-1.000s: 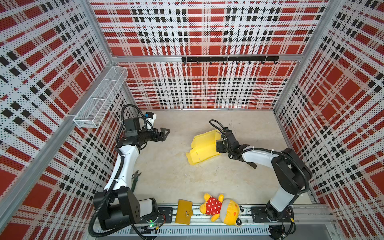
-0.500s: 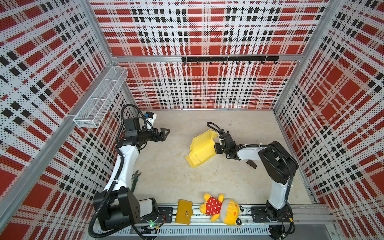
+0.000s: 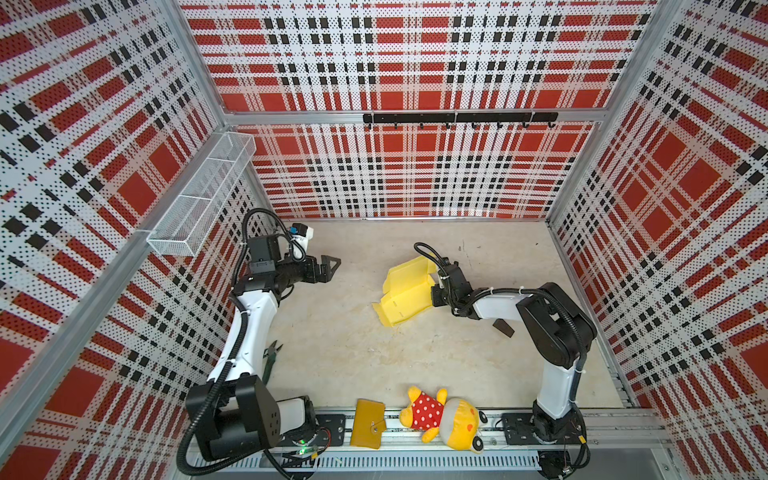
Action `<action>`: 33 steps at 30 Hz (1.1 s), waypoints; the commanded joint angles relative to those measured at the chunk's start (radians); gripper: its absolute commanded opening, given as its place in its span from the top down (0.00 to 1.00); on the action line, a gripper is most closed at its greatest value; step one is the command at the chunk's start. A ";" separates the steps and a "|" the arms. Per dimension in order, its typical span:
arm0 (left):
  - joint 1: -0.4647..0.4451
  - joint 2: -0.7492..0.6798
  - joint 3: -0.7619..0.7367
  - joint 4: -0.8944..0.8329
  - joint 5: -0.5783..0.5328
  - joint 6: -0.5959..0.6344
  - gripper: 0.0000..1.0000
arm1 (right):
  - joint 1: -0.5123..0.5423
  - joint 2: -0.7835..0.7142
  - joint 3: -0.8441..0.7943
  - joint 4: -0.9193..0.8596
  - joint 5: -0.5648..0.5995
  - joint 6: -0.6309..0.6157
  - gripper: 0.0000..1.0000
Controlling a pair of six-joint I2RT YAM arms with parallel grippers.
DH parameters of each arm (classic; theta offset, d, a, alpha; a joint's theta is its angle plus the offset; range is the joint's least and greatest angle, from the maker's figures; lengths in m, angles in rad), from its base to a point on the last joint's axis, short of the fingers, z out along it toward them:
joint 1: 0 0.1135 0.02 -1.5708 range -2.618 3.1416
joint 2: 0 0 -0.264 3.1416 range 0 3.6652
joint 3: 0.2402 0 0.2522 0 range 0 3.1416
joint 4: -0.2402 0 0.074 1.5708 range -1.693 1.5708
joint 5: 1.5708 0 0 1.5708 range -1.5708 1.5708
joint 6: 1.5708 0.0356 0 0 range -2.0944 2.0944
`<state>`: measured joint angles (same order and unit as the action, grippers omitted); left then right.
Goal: Fold the paper box
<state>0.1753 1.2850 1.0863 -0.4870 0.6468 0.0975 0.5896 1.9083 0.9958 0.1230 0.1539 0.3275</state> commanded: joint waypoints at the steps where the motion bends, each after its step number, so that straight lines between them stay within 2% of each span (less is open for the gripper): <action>1: -0.020 0.017 0.013 0.013 0.013 -0.004 0.01 | 0.005 -0.017 0.028 0.008 0.019 -0.009 0.85; 9: -0.060 0.055 0.027 0.008 0.025 -0.010 0.01 | -0.024 -0.098 0.012 0.001 -0.032 0.056 0.92; 15: -0.068 0.085 0.053 0.013 0.082 -0.056 0.00 | -0.093 -0.214 -0.028 0.036 -0.220 0.102 0.92; 19: -0.075 0.098 0.058 0.021 0.106 -0.076 0.00 | -0.113 -0.272 -0.027 0.011 -0.317 0.063 0.92; 25: -0.110 0.112 0.088 0.021 0.159 -0.104 0.03 | -0.111 -0.305 -0.048 0.001 -0.312 0.007 0.95; 27: -0.120 0.112 0.112 0.010 0.183 -0.122 0.10 | -0.108 -0.312 -0.062 0.010 -0.282 -0.006 0.95; 28: -0.123 0.112 0.126 0.005 0.200 -0.126 0.17 | -0.105 -0.313 -0.067 0.016 -0.264 -0.018 0.95; 30: -0.135 0.115 0.155 -0.015 0.234 -0.125 0.39 | -0.093 -0.310 -0.072 0.023 -0.226 -0.046 0.96; 33: -0.172 0.129 0.193 -0.053 0.240 -0.104 0.77 | -0.082 -0.296 -0.064 0.022 -0.192 -0.053 0.96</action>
<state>0.0368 1.3998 1.2366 -0.5060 0.8364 -0.0109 0.4946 1.6222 0.9279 0.0990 -0.0853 0.3161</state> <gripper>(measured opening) 0.325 0.083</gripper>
